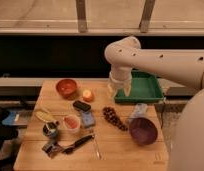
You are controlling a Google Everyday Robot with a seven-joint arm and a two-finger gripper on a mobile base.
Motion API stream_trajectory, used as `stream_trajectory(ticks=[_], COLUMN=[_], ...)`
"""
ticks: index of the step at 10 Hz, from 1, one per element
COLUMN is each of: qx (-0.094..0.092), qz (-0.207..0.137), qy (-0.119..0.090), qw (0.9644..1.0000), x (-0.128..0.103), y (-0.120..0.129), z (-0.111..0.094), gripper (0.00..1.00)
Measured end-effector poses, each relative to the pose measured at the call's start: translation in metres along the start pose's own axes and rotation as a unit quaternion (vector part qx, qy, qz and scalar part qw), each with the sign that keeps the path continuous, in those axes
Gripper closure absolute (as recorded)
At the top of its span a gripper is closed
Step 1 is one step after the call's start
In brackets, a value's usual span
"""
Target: Place banana in table surface
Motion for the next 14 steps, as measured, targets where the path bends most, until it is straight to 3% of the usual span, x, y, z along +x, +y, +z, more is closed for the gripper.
stream_trajectory(ticks=[3,5,8,11,12,14], qx=[-0.001,-0.006,-0.026,-0.061,-0.065,-0.06], qz=[-0.054,-0.112,-0.214,-0.312,-0.316,-0.315], qy=[0.0,-0.004,-0.013,-0.019,-0.019,-0.018], qw=[0.9985,0.9937,0.9763,0.9479,0.9463,0.947], x=[-0.021,-0.043,-0.072,-0.092,-0.092,-0.092], y=[0.031,0.076,0.155,0.243,0.249,0.244], z=[0.002,0.004,0.007,0.01,0.009,0.01], gripper=[0.4,0.4,0.4,0.4,0.4,0.4])
